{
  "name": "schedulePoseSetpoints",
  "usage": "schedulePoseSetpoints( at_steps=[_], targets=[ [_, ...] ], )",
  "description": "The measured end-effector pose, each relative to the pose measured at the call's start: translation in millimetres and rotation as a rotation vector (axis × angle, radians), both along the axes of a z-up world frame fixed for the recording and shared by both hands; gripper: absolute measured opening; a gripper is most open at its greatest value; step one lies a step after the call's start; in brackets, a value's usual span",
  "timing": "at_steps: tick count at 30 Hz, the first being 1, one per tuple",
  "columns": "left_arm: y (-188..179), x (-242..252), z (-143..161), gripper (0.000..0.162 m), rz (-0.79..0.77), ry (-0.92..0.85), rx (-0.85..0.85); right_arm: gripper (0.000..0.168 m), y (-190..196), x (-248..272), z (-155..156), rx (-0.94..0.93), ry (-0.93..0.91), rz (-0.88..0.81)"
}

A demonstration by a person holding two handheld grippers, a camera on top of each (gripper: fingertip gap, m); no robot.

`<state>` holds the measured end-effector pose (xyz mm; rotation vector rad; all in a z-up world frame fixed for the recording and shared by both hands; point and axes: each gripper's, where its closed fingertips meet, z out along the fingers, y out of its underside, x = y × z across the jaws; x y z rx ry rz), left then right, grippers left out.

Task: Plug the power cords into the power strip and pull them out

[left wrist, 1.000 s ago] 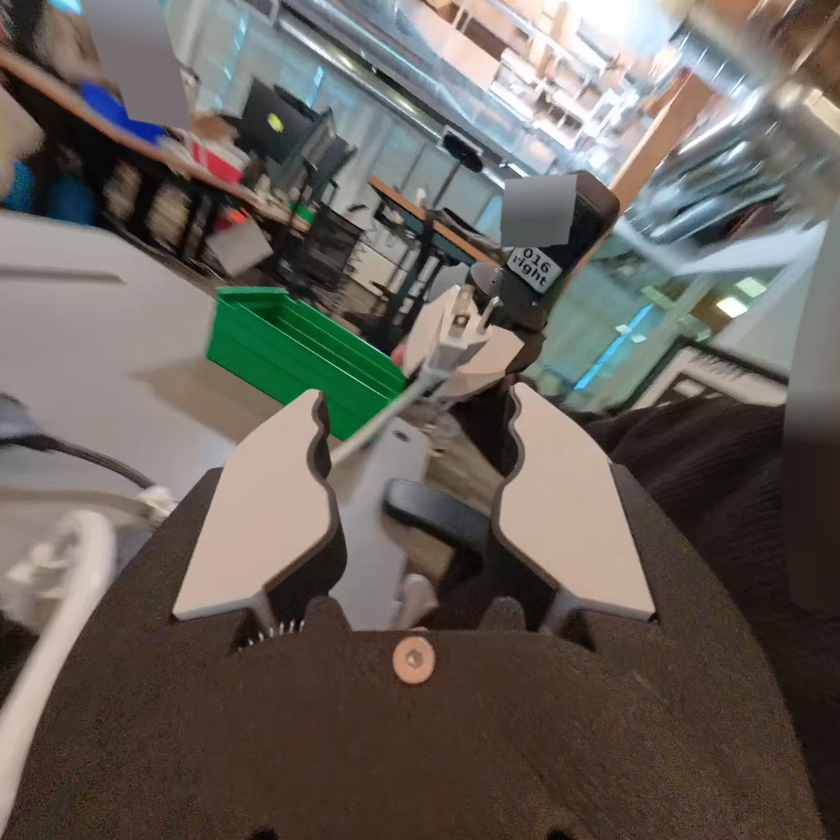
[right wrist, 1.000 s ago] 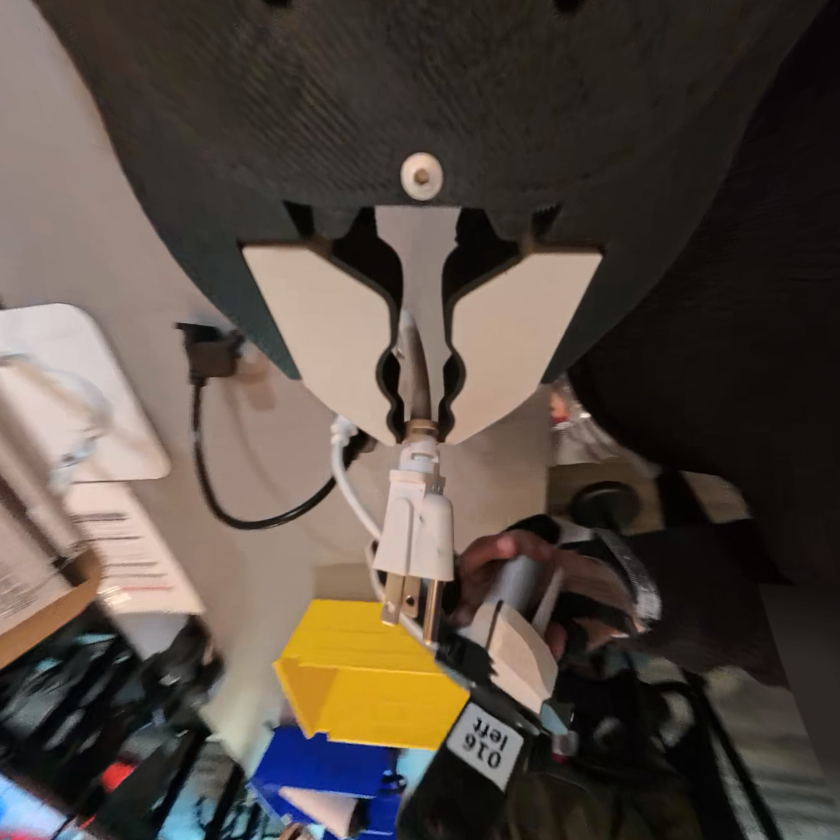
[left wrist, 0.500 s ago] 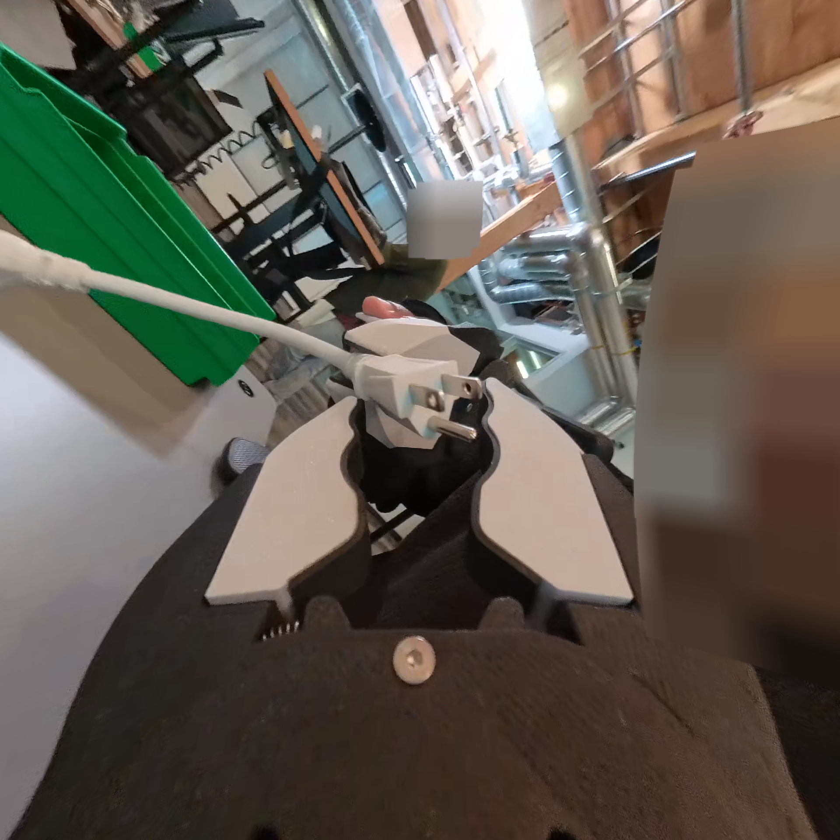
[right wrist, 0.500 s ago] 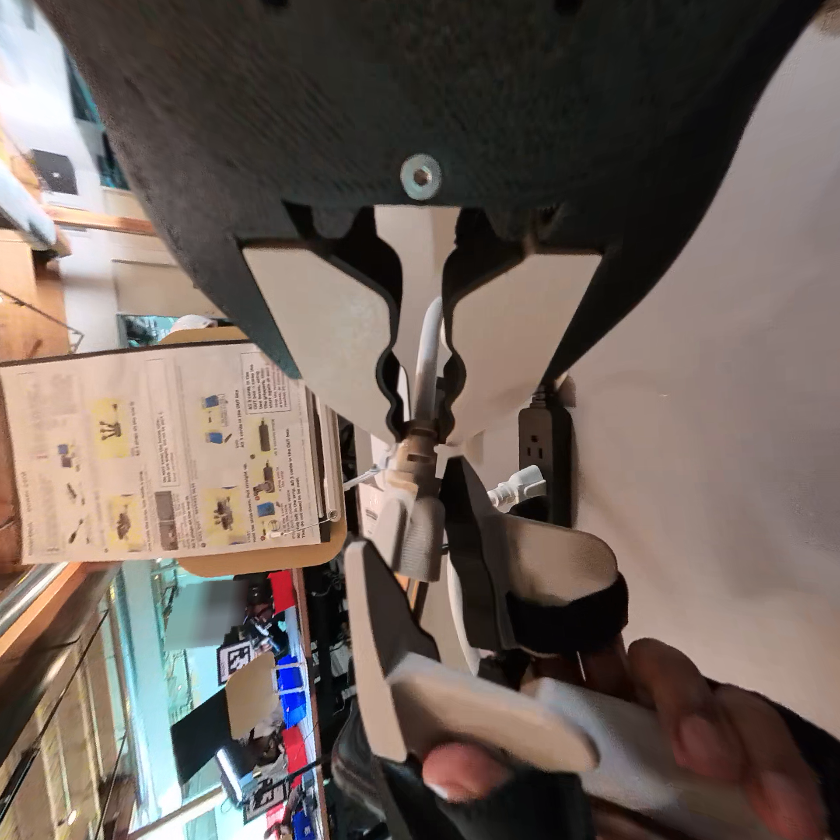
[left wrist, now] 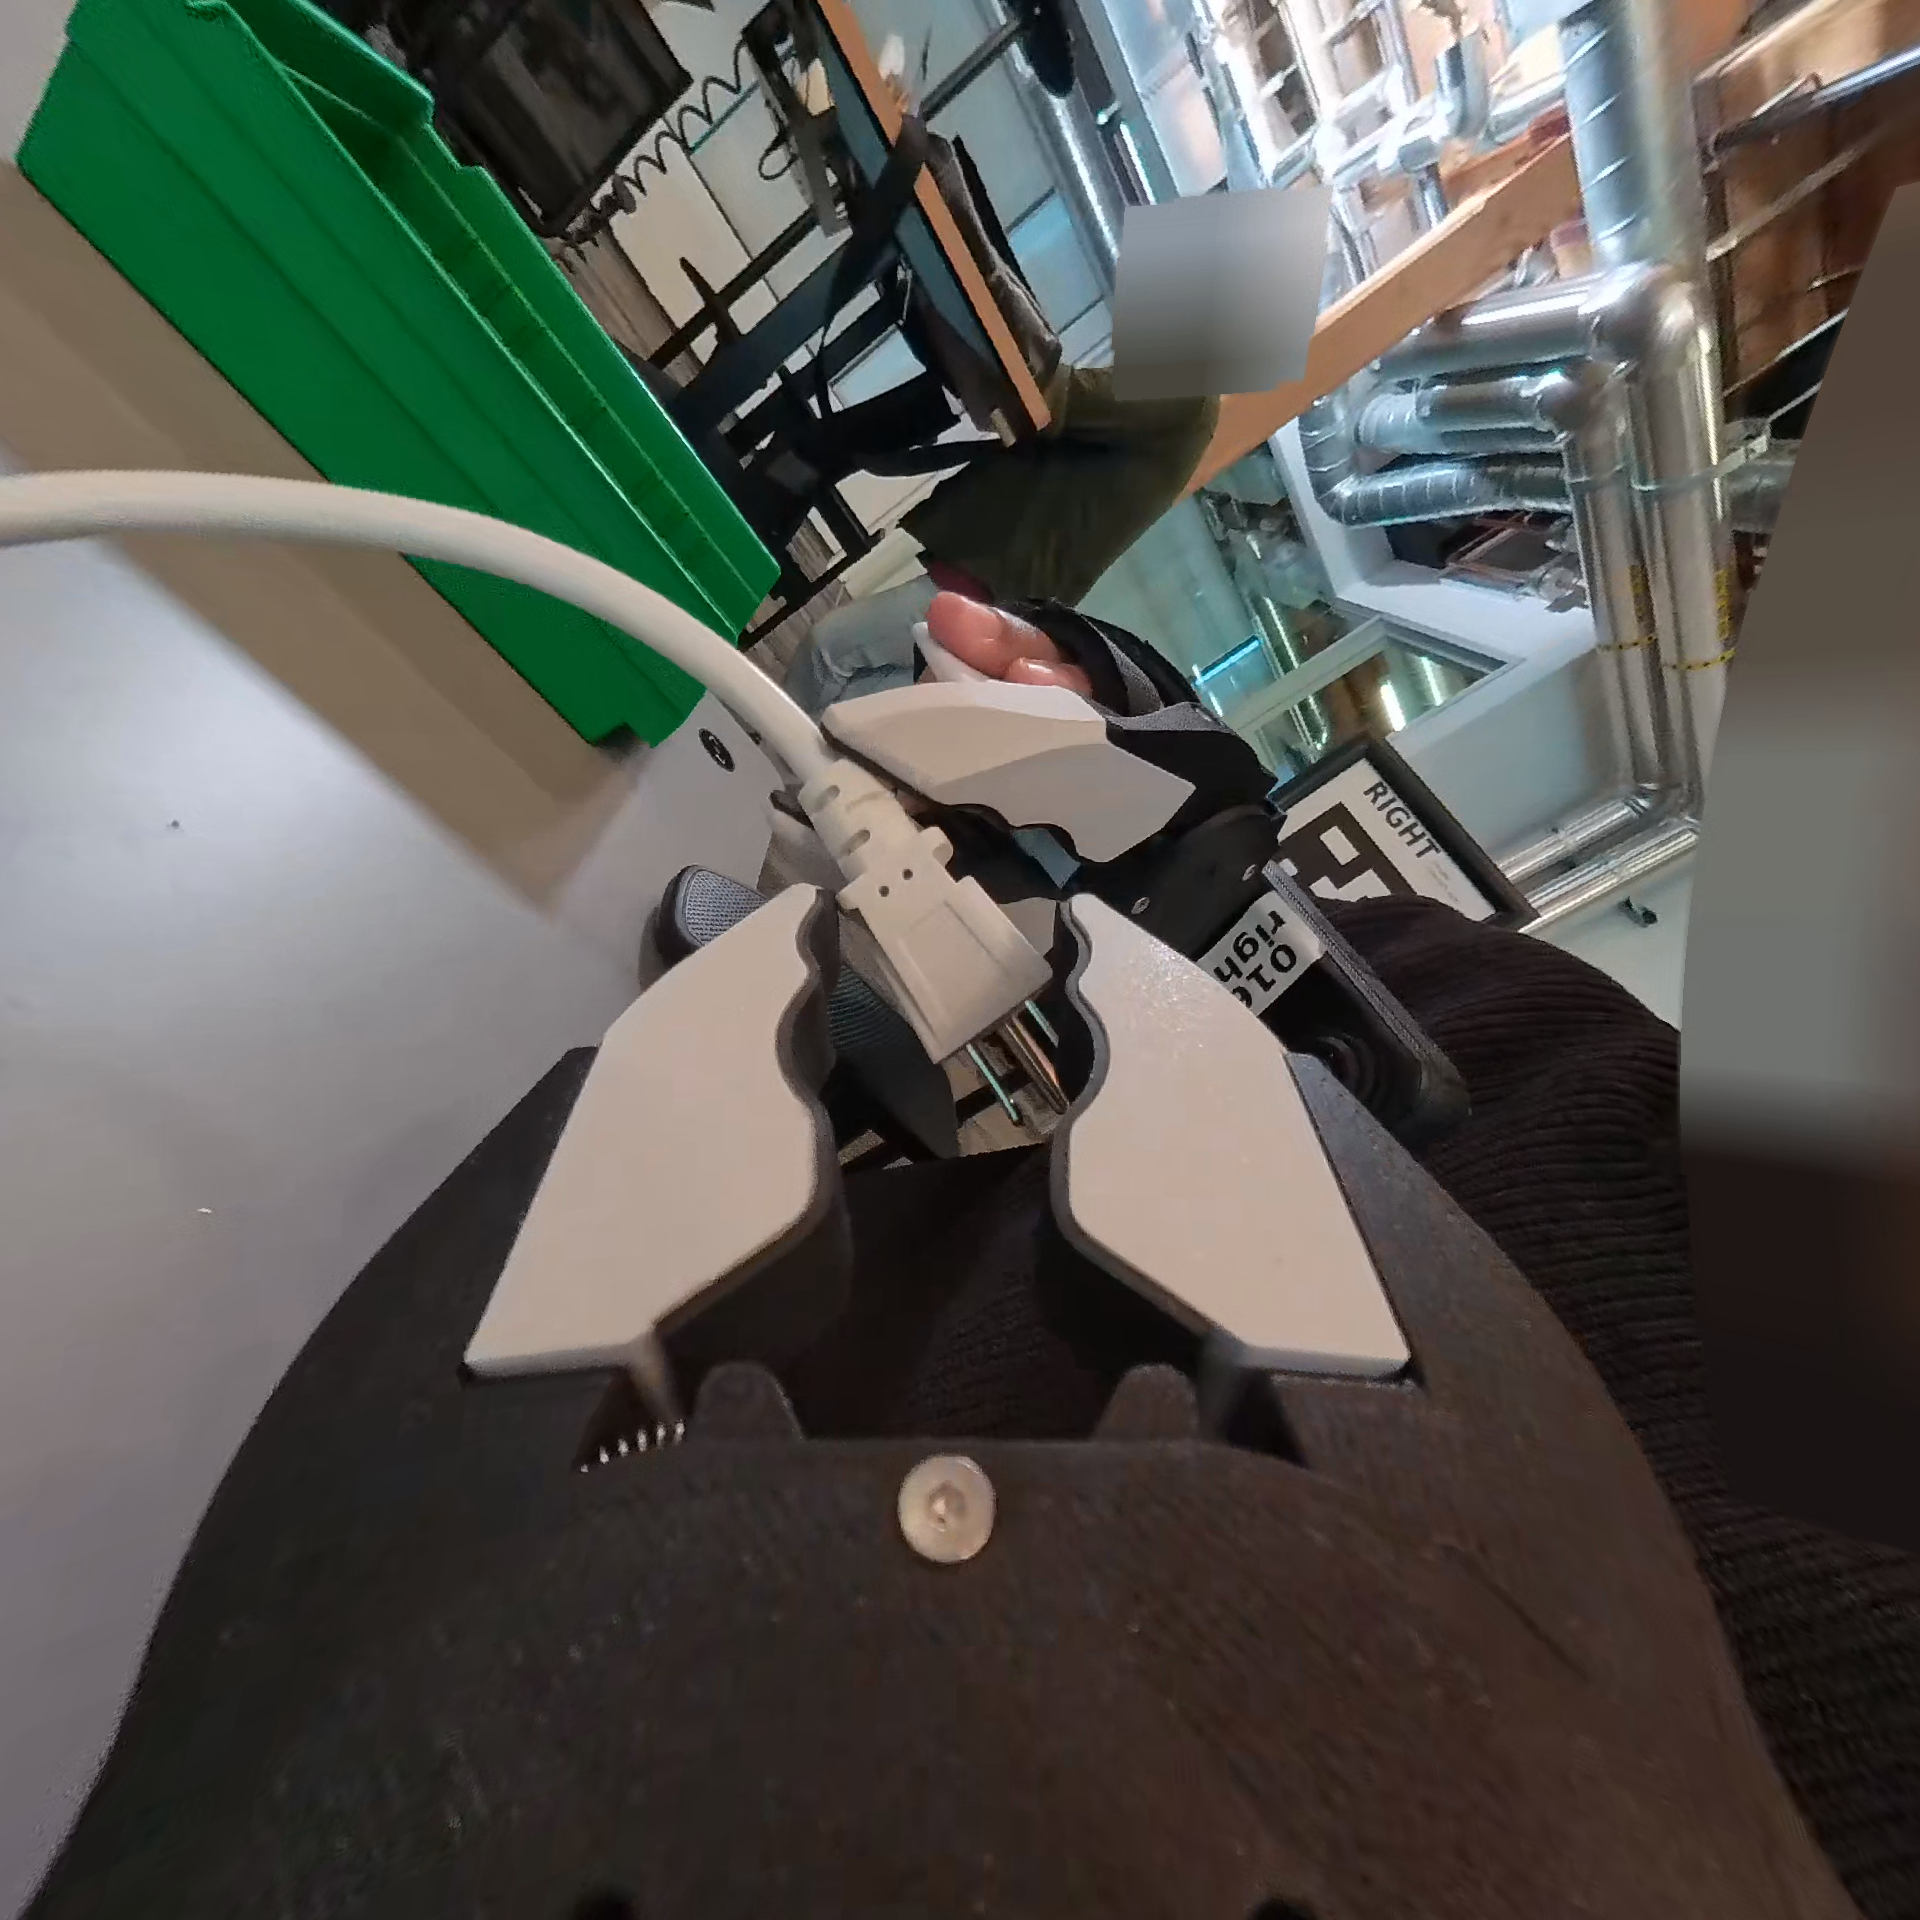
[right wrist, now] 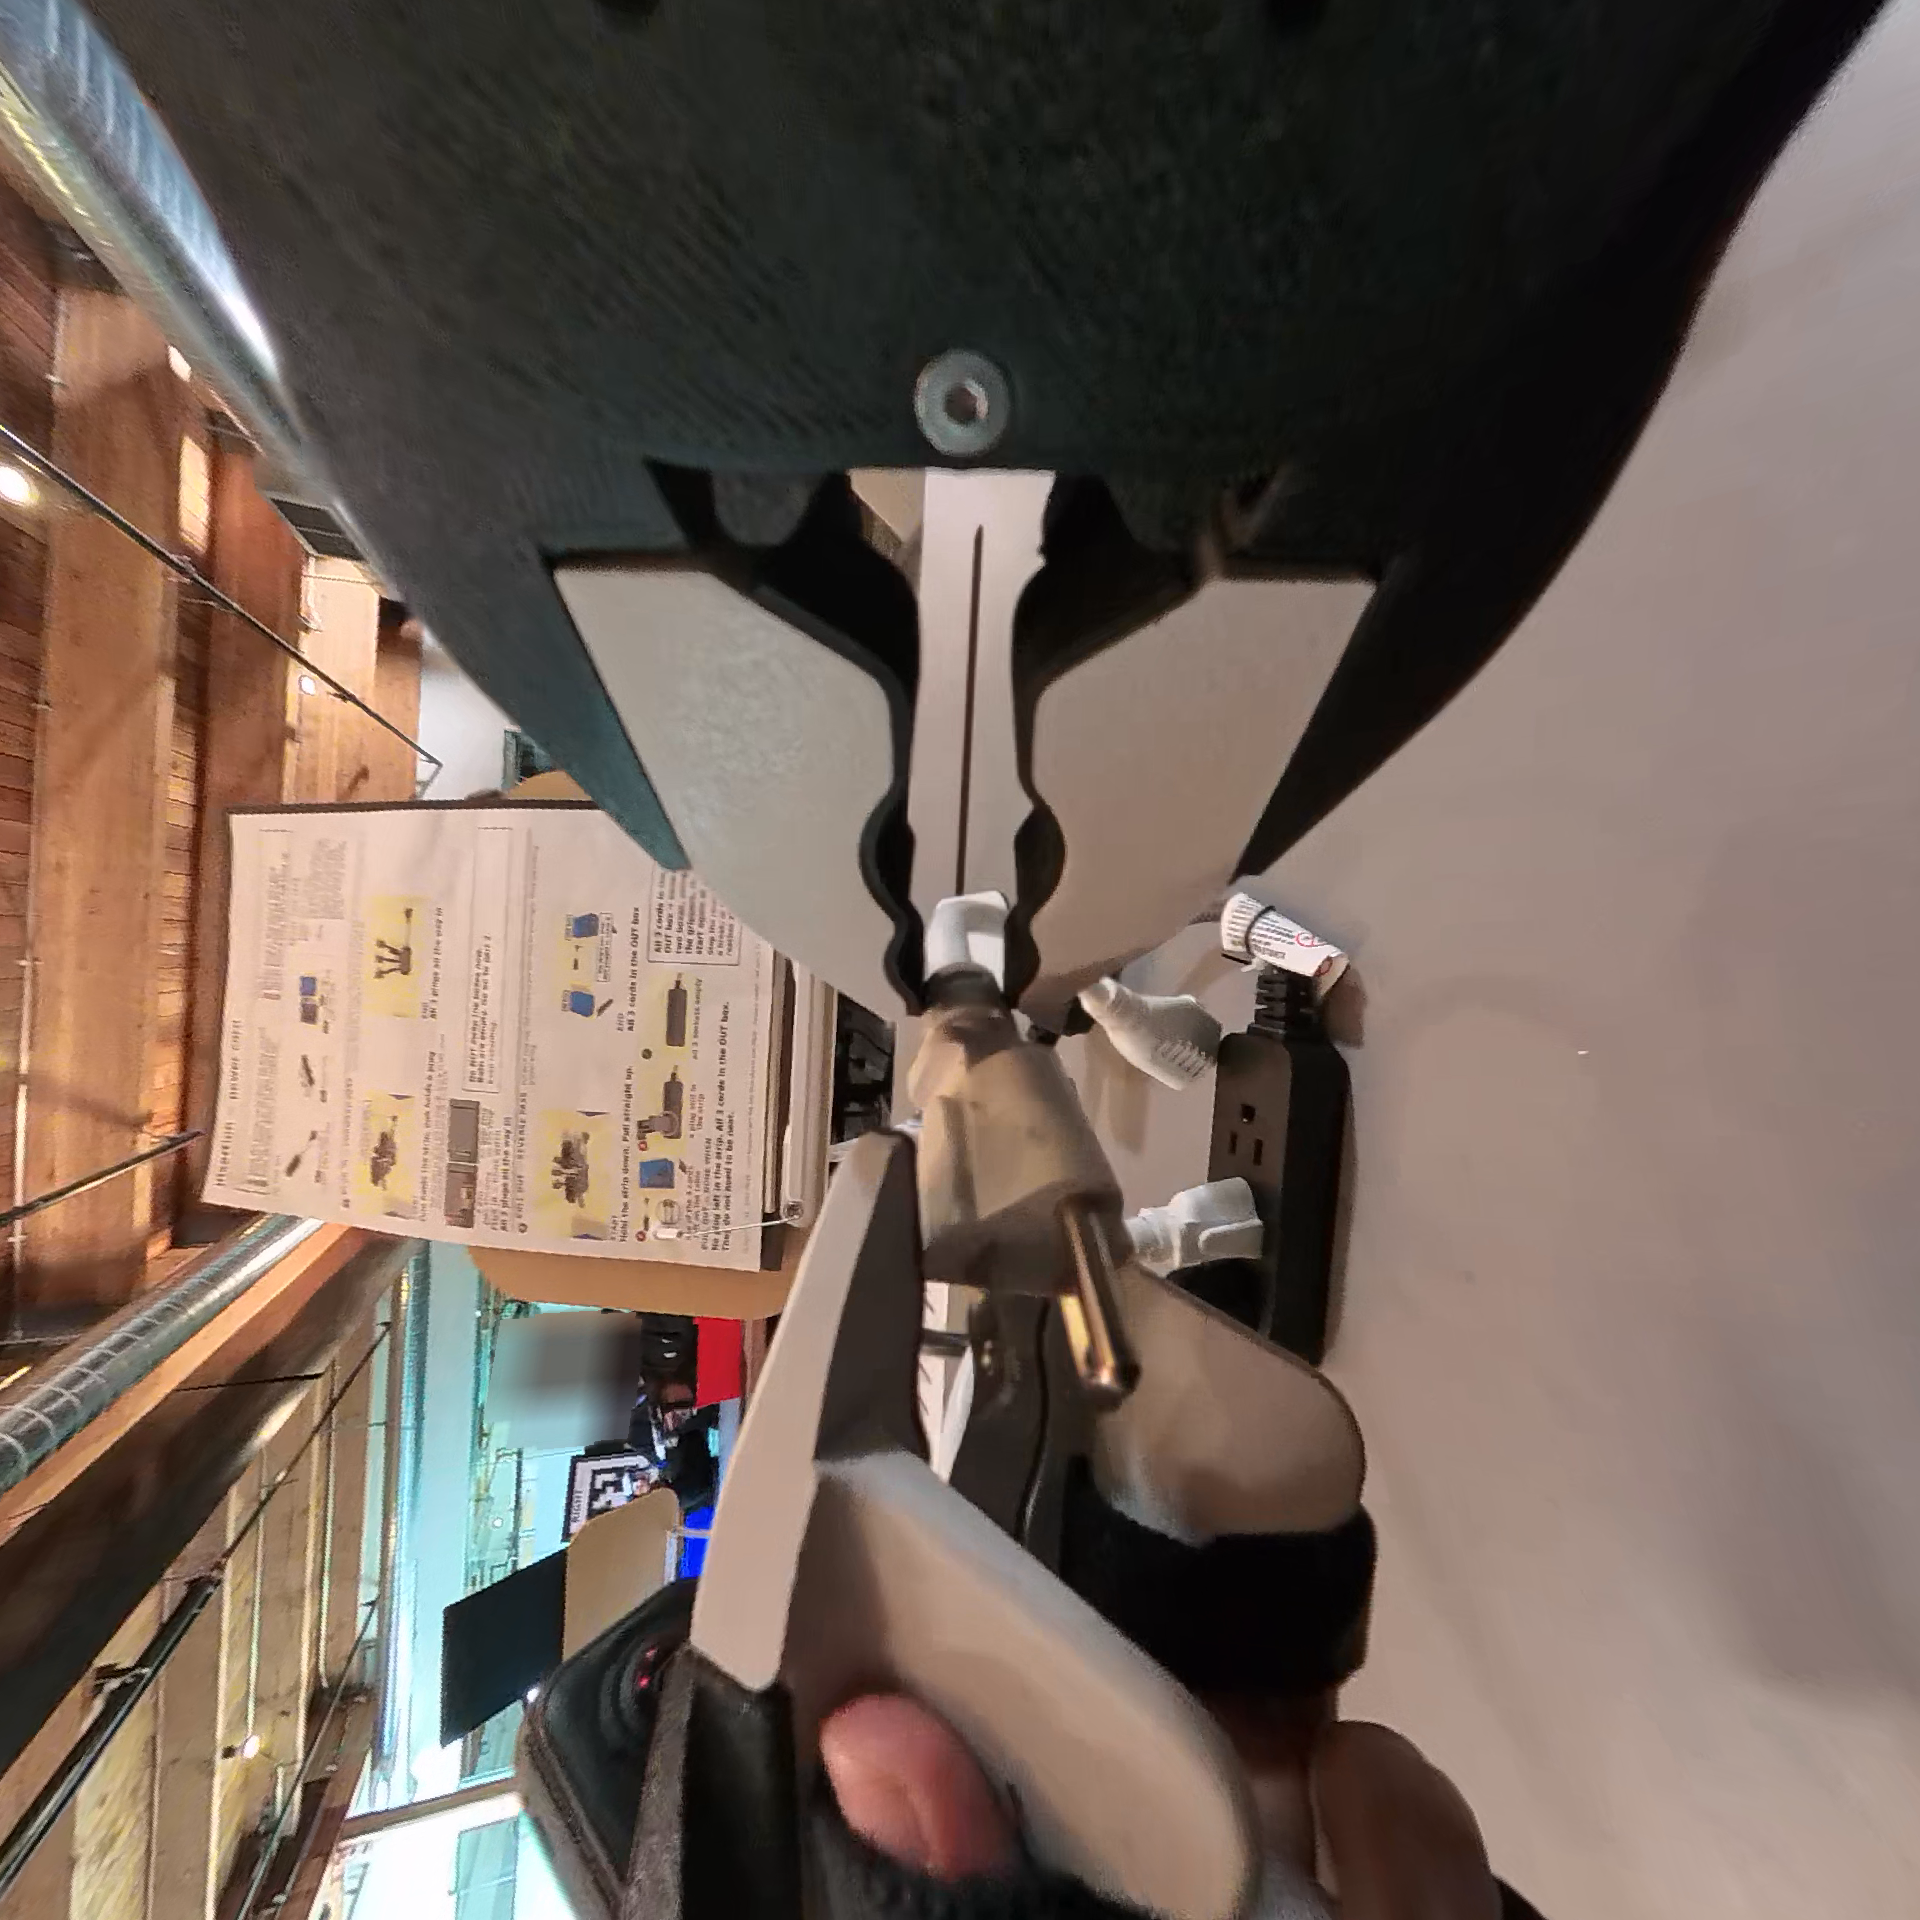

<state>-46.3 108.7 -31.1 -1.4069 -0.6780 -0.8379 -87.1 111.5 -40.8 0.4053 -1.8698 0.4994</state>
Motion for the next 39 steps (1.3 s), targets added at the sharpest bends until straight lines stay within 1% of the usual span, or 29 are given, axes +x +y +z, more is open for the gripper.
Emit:
schedulePoseSetpoints(
  at_steps=[3,4,5,6,7,10,11,14,16,17,22,24,26,27,29,31,34,37,39],
  targets=[
    [0.2,0.4,0.2,0.04,-0.017,-0.039,0.04,0.014,1.1,0.2,0.8,0.009,0.047,0.006],
    [1.0,2.2,-1.1,0.043,-0.041,-0.072,0.055,0.014,1.5,0.1,2.3,0.014,0.077,0.011],
    [3.2,3.5,-5.1,0.055,-0.058,-0.109,0.054,0.014,1.7,0.7,4.4,0.021,0.109,0.019],
    [5.4,4.8,-8.1,0.063,-0.07,-0.133,0.059,0.014,2.0,1.0,5.8,0.032,0.138,0.022],
    [7.6,6.1,-10.2,0.065,-0.078,-0.155,0.064,0.014,2.7,0.8,6.3,0.046,0.161,0.021],
    [13.4,11.4,-13.7,0.066,-0.103,-0.164,0.056,0.014,3.7,0.8,4.5,0.09,0.226,0.029],
    [15.0,12.9,-14.3,0.069,-0.11,-0.164,0.052,0.014,3.1,1.3,3.8,0.1,0.24,0.032],
    [21.2,18.4,-15.4,0.06,-0.138,-0.182,0.048,0.014,-1.9,4.2,5.0,0.103,0.271,0.048],
    [21.4,22.7,-9.6,0.053,-0.162,-0.172,0.095,0.014,-1.7,2.4,3.7,0.114,0.277,0.045],
    [20.2,20.6,-4.4,0.034,-0.144,-0.179,0.125,0.014,0.0,0.4,2.1,0.116,0.275,0.041],
    [22.0,24.6,-6.1,0.031,-0.148,-0.098,0.055,0.014,3.5,4.9,9.6,0.054,0.264,0.056],
    [24.4,23.5,-14.1,0.03,-0.117,-0.023,-0.023,0.0,7.9,7.1,17.5,0.019,0.269,0.066],
    [23.3,17.0,-20.7,0.029,-0.063,0.052,-0.09,0.0,16.1,4.9,21.4,-0.011,0.228,0.052],
    [21.9,14.8,-20.8,0.029,-0.05,0.071,-0.104,0.0,21.4,1.5,22.2,-0.045,0.182,0.028],
    [19.2,10.2,-22.6,0.028,-0.016,0.14,-0.157,0.008,27.7,-2.3,18.9,-0.159,0.01,0.004],
    [18.4,9.6,-27.8,0.028,-0.008,0.209,-0.229,0.014,26.5,-0.2,16.4,-0.342,-0.245,0.025],
    [22.5,13.9,-34.9,0.028,-0.018,0.276,-0.298,0.022,20.0,4.8,21.9,-0.619,-0.643,0.099],
    [26.5,17.2,-51.5,0.028,-0.022,0.42,-0.441,0.034,8.6,18.5,24.5,-0.787,-1.06,0.182],
    [29.4,20.7,-60.0,0.028,-0.037,0.512,-0.523,0.046,0.4,28.9,17.7,-0.828,-1.305,0.203]
  ],
)
